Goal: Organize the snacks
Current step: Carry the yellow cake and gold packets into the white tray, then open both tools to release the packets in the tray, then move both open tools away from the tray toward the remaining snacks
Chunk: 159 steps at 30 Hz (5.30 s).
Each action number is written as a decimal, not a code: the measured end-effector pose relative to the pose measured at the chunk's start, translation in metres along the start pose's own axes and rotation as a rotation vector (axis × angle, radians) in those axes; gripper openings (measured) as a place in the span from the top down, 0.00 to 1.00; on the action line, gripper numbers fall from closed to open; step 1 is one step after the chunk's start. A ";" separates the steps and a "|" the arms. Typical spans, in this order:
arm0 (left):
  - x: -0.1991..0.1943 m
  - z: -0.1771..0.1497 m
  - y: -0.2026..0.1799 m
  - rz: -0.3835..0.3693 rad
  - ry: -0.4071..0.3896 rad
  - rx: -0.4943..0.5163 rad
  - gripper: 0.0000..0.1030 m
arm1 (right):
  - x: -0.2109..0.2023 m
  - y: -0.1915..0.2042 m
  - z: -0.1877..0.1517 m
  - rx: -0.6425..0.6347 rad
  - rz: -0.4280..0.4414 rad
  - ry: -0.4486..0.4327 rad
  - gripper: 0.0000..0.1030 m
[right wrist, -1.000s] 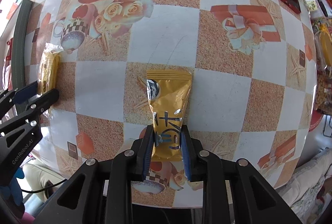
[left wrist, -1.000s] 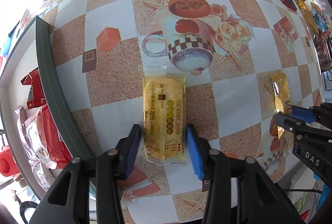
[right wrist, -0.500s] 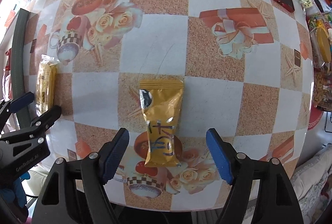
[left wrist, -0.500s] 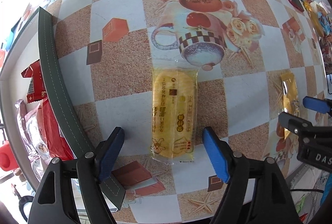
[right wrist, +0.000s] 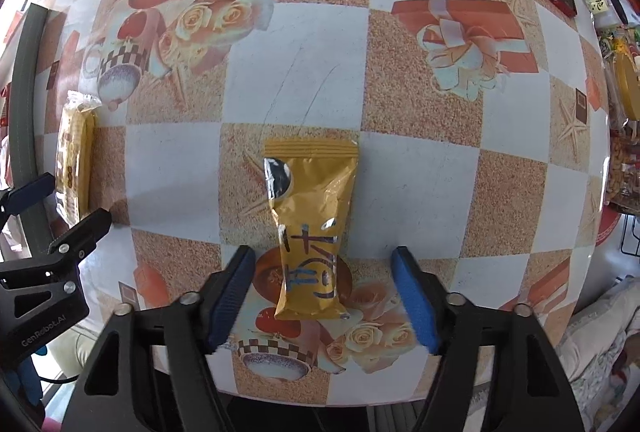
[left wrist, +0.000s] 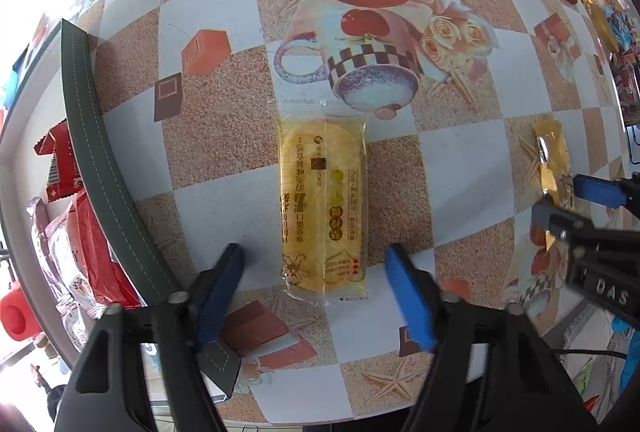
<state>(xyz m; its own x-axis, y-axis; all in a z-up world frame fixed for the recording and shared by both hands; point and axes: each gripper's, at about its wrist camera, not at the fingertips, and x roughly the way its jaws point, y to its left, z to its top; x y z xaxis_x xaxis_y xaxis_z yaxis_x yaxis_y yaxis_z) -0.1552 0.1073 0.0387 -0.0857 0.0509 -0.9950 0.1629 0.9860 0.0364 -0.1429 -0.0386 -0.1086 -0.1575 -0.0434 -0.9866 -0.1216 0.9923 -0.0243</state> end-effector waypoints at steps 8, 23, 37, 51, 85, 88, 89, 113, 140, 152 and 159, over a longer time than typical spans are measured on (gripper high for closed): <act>-0.013 0.003 0.005 -0.089 -0.009 -0.013 0.62 | -0.008 0.005 -0.007 0.040 0.069 -0.009 0.77; -0.062 0.006 0.038 -0.115 -0.125 -0.079 0.62 | -0.048 0.028 -0.009 -0.015 0.149 -0.072 0.77; -0.086 -0.017 0.102 -0.108 -0.228 -0.226 0.62 | -0.081 0.072 -0.007 -0.129 0.152 -0.120 0.77; -0.097 -0.040 0.191 -0.056 -0.275 -0.406 0.62 | -0.109 0.175 0.020 -0.312 0.170 -0.159 0.77; -0.053 -0.063 0.260 -0.009 -0.176 -0.543 0.22 | -0.070 0.327 0.047 -0.455 0.229 -0.031 0.76; -0.051 -0.060 0.259 0.009 -0.152 -0.541 0.21 | -0.071 0.323 0.046 -0.455 0.207 -0.041 0.19; -0.051 -0.060 0.259 0.017 -0.148 -0.543 0.21 | -0.074 0.322 0.045 -0.454 0.200 -0.063 0.13; -0.080 -0.012 0.192 0.089 -0.148 -0.451 0.21 | -0.075 0.225 0.060 -0.301 0.170 -0.082 0.00; -0.075 0.065 0.066 0.081 -0.125 -0.154 0.21 | 0.005 -0.006 0.014 0.071 0.101 0.058 0.00; -0.071 0.162 -0.049 0.075 -0.147 0.074 0.21 | 0.021 -0.119 -0.026 0.137 0.047 0.003 0.00; -0.084 0.257 -0.096 -0.116 -0.140 -0.047 0.21 | 0.026 -0.145 -0.069 0.041 0.031 -0.056 0.00</act>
<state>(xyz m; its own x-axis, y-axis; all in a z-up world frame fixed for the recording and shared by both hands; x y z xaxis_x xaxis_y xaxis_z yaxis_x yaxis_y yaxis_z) 0.0889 -0.0329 0.0948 0.0372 -0.0832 -0.9958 0.1130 0.9905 -0.0786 -0.1966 -0.1912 -0.1192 -0.1054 -0.0077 -0.9944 -0.0768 0.9970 0.0004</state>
